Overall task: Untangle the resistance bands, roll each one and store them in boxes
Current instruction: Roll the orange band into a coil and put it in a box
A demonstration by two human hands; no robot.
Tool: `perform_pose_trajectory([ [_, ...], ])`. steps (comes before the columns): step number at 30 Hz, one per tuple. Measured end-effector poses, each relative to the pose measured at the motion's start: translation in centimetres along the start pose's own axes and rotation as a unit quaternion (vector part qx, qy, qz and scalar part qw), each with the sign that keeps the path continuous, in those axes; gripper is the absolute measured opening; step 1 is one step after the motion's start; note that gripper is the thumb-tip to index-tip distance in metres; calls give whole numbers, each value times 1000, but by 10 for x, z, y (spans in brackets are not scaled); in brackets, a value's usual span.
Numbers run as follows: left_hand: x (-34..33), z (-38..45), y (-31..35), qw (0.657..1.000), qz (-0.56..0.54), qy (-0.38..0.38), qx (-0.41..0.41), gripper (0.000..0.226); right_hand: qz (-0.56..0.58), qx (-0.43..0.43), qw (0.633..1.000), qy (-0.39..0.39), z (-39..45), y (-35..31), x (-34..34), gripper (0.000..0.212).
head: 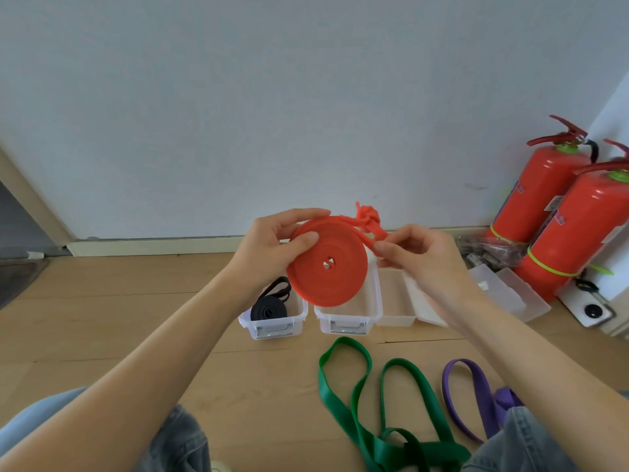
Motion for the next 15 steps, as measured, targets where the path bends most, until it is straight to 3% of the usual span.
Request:
perform_pose_trajectory([
  [3,-5,1,-7,997,-66,4,36,29,-59,68,996,15,0,-14,1,27],
  [7,-14,7,-13,989,-114,52,74,26,-166,112,979,23,-2,-20,-1,27],
  [11,-24,16,-11,989,-89,91,77,27,-272,103,957,-3,3,-22,7,44],
  [15,-45,18,-5,995,-24,68,68,27,-371,85,923,-54,5,-18,14,30],
])
Point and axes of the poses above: each hand's wrist, its own z-axis towards the middle knuckle, its own x-axis out of the back of the hand, y = z × x, the point moved 7 cm from there along z, towards the middle knuckle, and after that the axes turned 1 degree about -y, right-handed, at the moved point
